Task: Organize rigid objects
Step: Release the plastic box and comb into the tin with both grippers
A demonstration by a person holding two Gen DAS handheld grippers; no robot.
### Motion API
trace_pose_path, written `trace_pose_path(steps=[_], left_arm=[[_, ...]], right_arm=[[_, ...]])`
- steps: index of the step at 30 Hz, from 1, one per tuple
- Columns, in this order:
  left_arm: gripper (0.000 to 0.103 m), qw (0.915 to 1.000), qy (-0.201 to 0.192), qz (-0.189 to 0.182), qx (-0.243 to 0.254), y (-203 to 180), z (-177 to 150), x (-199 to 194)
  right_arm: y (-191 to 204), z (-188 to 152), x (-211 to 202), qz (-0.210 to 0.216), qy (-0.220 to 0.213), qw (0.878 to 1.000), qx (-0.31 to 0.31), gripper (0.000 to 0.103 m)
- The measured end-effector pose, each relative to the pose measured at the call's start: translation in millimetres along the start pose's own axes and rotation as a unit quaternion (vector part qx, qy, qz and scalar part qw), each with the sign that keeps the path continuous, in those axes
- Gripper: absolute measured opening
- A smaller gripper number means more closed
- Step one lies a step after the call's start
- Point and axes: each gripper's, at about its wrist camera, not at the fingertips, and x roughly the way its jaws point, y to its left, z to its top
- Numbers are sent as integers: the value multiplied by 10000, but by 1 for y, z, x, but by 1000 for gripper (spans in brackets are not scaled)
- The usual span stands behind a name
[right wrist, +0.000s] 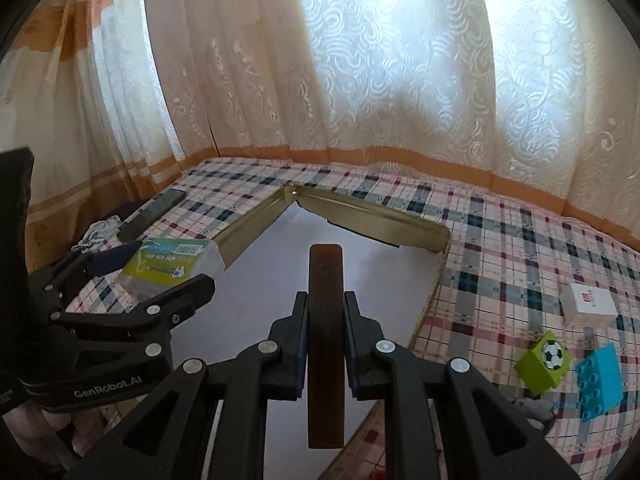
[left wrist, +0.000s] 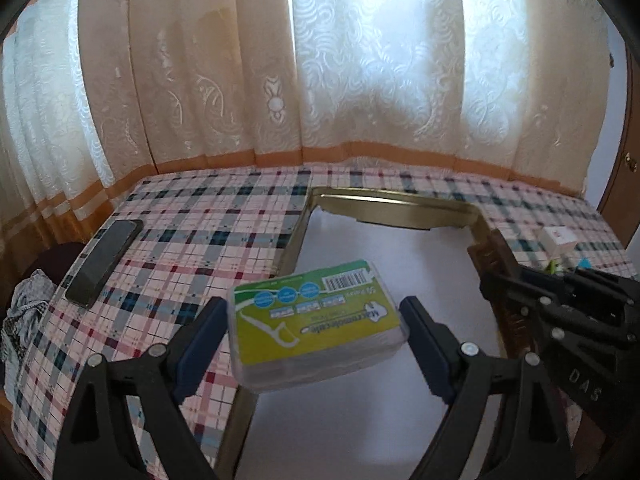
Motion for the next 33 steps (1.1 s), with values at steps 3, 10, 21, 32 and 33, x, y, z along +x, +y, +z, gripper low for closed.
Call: trace_pose_path(steps=[3, 10, 21, 32, 33], left_arm=[[88, 9998, 135, 39, 162, -4, 5, 8], [88, 9985, 356, 165, 392, -7, 12, 23], [102, 9989, 167, 437, 44, 8, 8, 10], [103, 9983, -553, 4, -179, -31, -53, -50], [103, 9981, -590, -6, -202, -35, -60, -54]], right_arm=[[3, 1, 9, -1, 100, 9999, -36, 17], [1, 5, 28, -33, 391, 9992, -25, 17], [-13, 2, 9, -55, 138, 9998, 165, 70], [-61, -52, -89, -210, -316, 9975, 602, 70], [-65, -62, -96, -269, -320, 9970, 649, 70]])
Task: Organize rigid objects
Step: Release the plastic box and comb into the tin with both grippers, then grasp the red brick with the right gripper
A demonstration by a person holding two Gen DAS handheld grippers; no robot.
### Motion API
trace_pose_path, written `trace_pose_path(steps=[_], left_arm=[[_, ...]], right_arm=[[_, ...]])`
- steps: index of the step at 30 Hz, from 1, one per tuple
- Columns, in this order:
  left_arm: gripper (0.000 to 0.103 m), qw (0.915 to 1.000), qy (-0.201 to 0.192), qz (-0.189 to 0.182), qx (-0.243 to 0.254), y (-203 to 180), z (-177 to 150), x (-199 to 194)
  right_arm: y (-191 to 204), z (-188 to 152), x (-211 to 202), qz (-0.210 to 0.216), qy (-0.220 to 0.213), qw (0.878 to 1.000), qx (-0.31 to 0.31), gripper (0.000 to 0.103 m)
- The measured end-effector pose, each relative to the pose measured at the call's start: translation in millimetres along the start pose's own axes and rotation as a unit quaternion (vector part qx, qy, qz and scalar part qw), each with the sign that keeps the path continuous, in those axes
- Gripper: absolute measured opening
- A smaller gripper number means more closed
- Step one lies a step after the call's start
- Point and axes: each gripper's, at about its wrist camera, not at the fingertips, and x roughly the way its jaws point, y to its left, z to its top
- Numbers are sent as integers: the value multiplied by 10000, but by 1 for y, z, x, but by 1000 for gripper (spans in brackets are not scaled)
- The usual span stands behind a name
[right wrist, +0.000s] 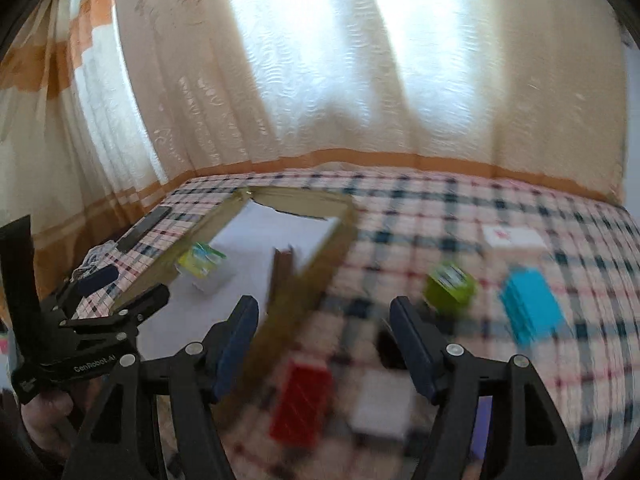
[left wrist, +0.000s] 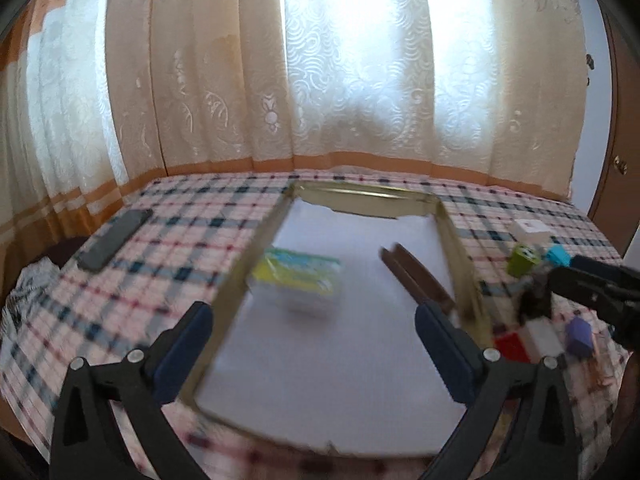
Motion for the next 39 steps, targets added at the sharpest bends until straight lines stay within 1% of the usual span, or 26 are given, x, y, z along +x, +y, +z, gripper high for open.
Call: trace_pose_path(steps=[3, 6, 9, 10, 11, 12, 13, 15, 17, 20, 22, 23, 25, 28, 29, 31, 33, 36, 37, 38, 39], left_arm=[[103, 9998, -190, -61, 49, -16, -15, -17], [103, 9988, -366, -236, 242, -35, -24, -35], [103, 9964, -513, -548, 402, -57, -29, -51], [103, 9948, -522, -725, 481, -66, -30, -55], [103, 9940, -515, -817, 510, -71, -30, -57], [103, 9939, -506, -819, 539, -75, -31, -56], [103, 9943, -511, -753, 564, -77, -31, -56], [103, 9953, -538, -546, 592, -76, -30, -54], [103, 9971, -545, -226, 477, -66, -28, -49], [103, 9985, -466, 28, 285, -46, -26, -40], [103, 9987, -408, 245, 188, -33, -24, -32], [103, 9988, -371, 295, 85, -25, -24, -28], [103, 9989, -340, 291, -113, -12, -24, -25], [103, 9989, -315, 285, -204, -4, -26, -24], [103, 9989, -323, 251, -215, -4, -27, -25], [103, 9991, -338, 178, -207, -6, -28, -27], [103, 9991, -358, 130, -166, -10, -28, -29], [103, 9993, -357, 81, -95, -17, -27, -29], [103, 9993, -355, 68, -83, -19, -27, -29], [103, 9994, -347, 39, -70, -21, -27, -29], [103, 9994, -333, 4, -49, -23, -27, -29]], right_arm=[[-14, -21, -15, -164, -46, 9998, 37, 70], [-29, -37, -31, -344, -146, 9992, 139, 70], [-45, -47, -43, -523, -261, 9978, 321, 70], [-51, -50, -46, -588, -294, 9970, 416, 70], [-56, -52, -49, -623, -329, 9962, 513, 70], [-58, -54, -50, -615, -344, 9958, 578, 70], [-58, -55, -48, -557, -320, 9961, 609, 70], [-46, -56, -40, -380, -208, 9979, 477, 70], [-30, -56, -31, -257, -151, 9993, 246, 70], [-5, -58, -9, -49, 66, 10000, 7, 70], [7, -58, 3, 24, 179, 9998, -81, 70], [13, -58, 10, 35, 256, 9995, -158, 70], [21, -59, 18, 26, 337, 9991, -244, 64], [28, -58, 34, -30, 631, 9975, -310, 57], [29, -58, 37, -80, 697, 9970, -328, 56], [31, -57, 43, -99, 813, 9960, -366, 51], [35, -58, 51, -191, 1018, 9936, -450, 48], [36, -58, 54, -262, 1073, 9927, -495, 45], [35, -58, 53, -273, 1069, 9927, -489, 38], [34, -58, 51, -241, 1055, 9931, -462, 34], [33, -58, 50, -205, 1046, 9934, -428, 34]])
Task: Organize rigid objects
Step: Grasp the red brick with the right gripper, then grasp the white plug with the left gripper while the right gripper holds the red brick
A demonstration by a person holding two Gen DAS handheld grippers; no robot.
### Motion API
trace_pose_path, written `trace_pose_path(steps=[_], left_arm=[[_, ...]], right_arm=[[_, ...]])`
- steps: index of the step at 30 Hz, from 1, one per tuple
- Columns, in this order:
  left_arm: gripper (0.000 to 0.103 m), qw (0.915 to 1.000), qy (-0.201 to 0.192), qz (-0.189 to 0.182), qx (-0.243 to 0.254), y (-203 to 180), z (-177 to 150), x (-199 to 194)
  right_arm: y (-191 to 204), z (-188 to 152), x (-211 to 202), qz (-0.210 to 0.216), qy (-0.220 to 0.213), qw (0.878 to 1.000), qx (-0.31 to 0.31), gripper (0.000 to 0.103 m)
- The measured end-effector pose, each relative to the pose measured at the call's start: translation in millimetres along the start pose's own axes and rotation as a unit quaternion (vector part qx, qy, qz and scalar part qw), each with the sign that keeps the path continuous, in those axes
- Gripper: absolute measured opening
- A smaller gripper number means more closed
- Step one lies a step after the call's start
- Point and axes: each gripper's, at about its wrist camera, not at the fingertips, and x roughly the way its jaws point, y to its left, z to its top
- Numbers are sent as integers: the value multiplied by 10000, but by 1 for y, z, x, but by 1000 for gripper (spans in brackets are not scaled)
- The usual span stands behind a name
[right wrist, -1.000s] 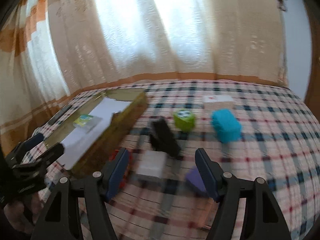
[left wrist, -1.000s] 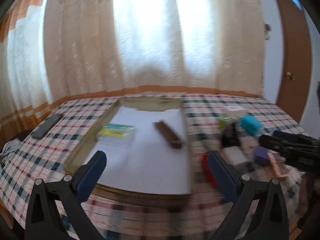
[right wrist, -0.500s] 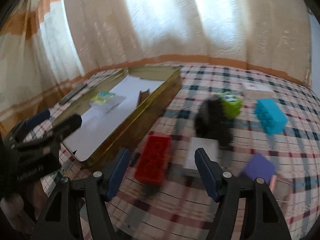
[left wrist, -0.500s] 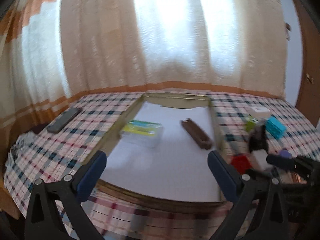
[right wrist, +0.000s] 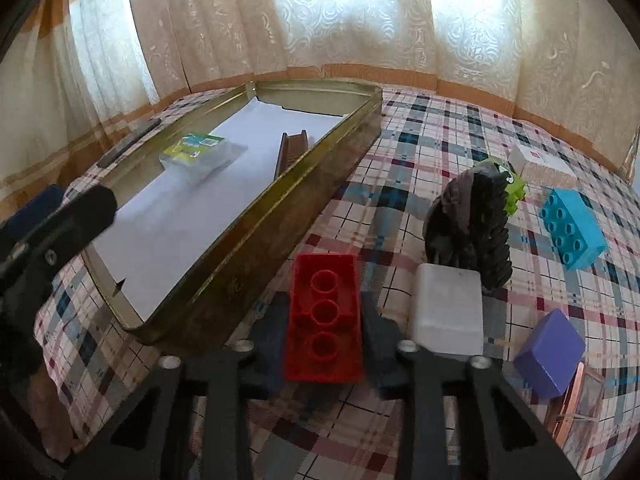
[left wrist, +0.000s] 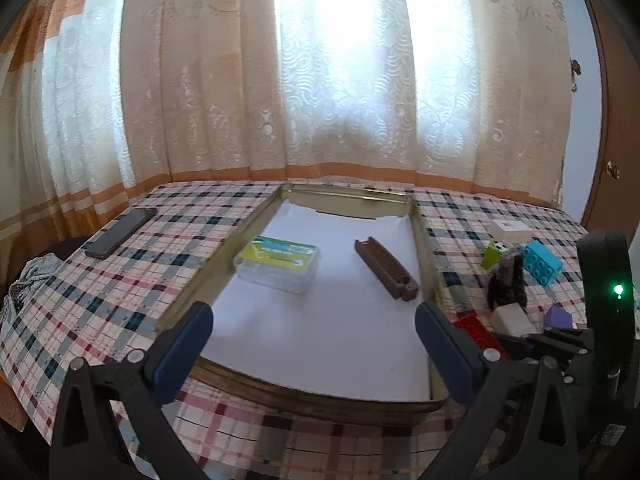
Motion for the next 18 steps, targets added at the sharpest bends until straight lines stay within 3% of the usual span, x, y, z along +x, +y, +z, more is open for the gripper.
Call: trace_pose_path(steps=[3, 10, 18], left_arm=[[103, 9999, -5, -90, 72, -10, 2, -2], [103, 9986, -137, -378, 356, -52, 10, -9], [103, 9939, 44, -685, 864, -118, 6, 8]], right_arm=[[-6, -1, -12, 134, -293, 9994, 135, 34], [-43, -13, -64, -657, -1278, 9882, 532, 34], [-105, -18, -82, -1189, -1384, 9767, 1132, 34]])
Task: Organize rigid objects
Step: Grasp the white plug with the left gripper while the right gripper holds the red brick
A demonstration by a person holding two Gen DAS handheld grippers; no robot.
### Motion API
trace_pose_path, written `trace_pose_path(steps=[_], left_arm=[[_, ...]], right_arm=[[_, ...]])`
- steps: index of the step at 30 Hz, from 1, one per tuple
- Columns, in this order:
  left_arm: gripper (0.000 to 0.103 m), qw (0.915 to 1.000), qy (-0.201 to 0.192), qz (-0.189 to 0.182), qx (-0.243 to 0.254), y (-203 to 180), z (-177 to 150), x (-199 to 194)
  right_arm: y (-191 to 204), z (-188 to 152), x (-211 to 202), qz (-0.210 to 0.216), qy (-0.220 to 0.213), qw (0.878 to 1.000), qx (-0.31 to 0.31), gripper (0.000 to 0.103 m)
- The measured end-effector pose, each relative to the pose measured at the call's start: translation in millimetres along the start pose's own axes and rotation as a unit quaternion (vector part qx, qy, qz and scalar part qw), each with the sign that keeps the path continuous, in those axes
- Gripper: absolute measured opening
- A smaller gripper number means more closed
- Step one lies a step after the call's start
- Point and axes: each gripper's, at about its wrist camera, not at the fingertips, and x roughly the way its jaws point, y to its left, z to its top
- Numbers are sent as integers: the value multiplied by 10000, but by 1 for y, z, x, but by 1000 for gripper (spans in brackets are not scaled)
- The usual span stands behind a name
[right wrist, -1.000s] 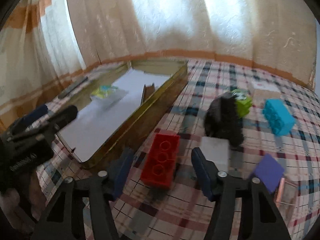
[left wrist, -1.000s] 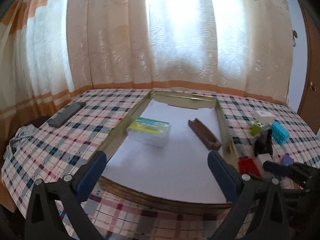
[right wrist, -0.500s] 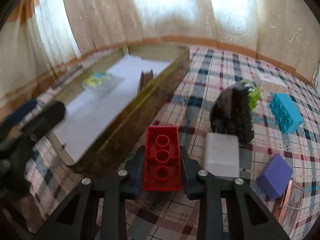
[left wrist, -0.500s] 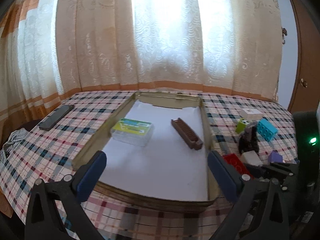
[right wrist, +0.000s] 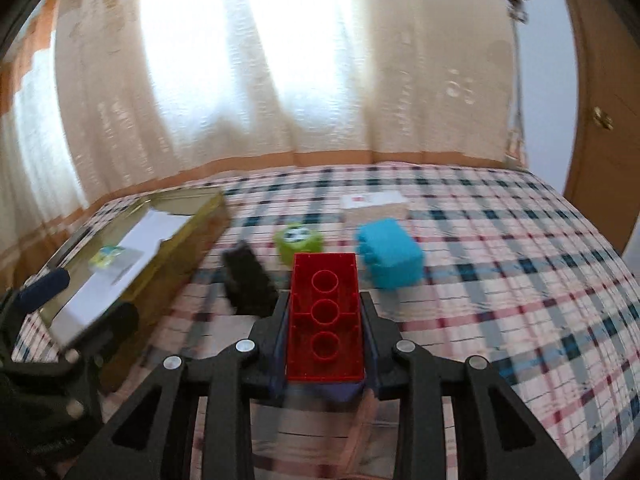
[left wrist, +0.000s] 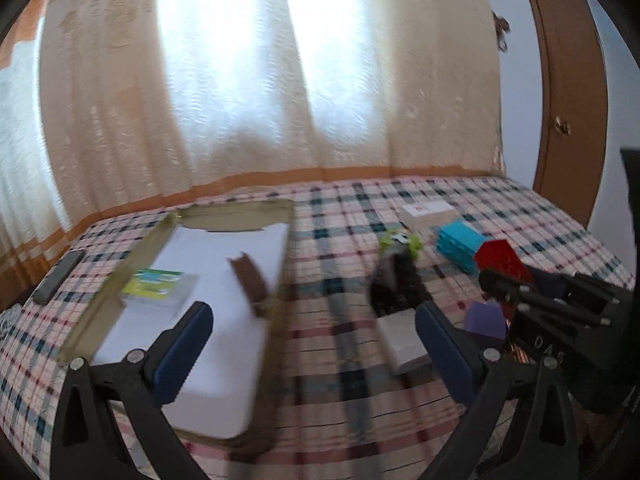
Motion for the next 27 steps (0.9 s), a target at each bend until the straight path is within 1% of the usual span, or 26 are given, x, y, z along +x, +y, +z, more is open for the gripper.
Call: trace_pose_path(steps=[3, 5, 6, 7, 8, 9, 10, 11, 13, 15, 18, 20, 22, 23, 25, 27], left_arm=[[102, 9996, 244, -115, 61, -14, 0, 15], [101, 9992, 363, -115, 133, -22, 0, 23], [99, 9989, 412, -119, 176, -26, 0, 27], [95, 9987, 457, -124, 205, -29, -1, 30], [94, 9982, 526, -133, 244, -32, -1, 33], [91, 9976, 608, -127, 293, -35, -1, 37], [85, 9969, 704, -86, 330, -38, -2, 42], [84, 9960, 816, -99, 340, -40, -2, 47], [83, 9944, 973, -231, 347, -44, -3, 52], [83, 9929, 1095, -231, 400, -48, -3, 58], [78, 9896, 1310, -330, 497, -53, -5, 66], [71, 9879, 1436, -370, 455, -53, -6, 71], [56, 9860, 1554, -429, 436, -53, -7, 75], [53, 9859, 1551, -498, 391, -52, -7, 75], [38, 9862, 1542, -495, 349, -52, -7, 75], [38, 9869, 1508, -471, 337, -52, -6, 74]], right_arm=[[-15, -1, 2, -212, 9, 9998, 69, 34], [-20, -1, 6, -188, 34, 9996, 220, 34], [-22, -1, 5, -216, 13, 9994, 253, 34], [-26, 0, 5, -242, -17, 9993, 294, 34], [-27, -1, 3, -240, -21, 9992, 321, 34], [-29, 0, 4, -218, -13, 9991, 363, 34], [-29, 0, 4, -221, -5, 9990, 377, 34], [-29, -1, 4, -224, -8, 9991, 371, 34], [-31, -1, 3, -220, -33, 9991, 365, 34], [-31, -2, 4, -216, -31, 9991, 368, 34], [-32, -3, 4, -200, -3, 9990, 410, 34], [-31, -3, 5, -202, 20, 9989, 415, 34], [-31, -3, 5, -209, 35, 9989, 410, 34], [-31, -3, 5, -210, 46, 9990, 404, 34], [-31, -3, 5, -199, 57, 9989, 412, 34], [-31, -3, 5, -195, 63, 9989, 418, 34]])
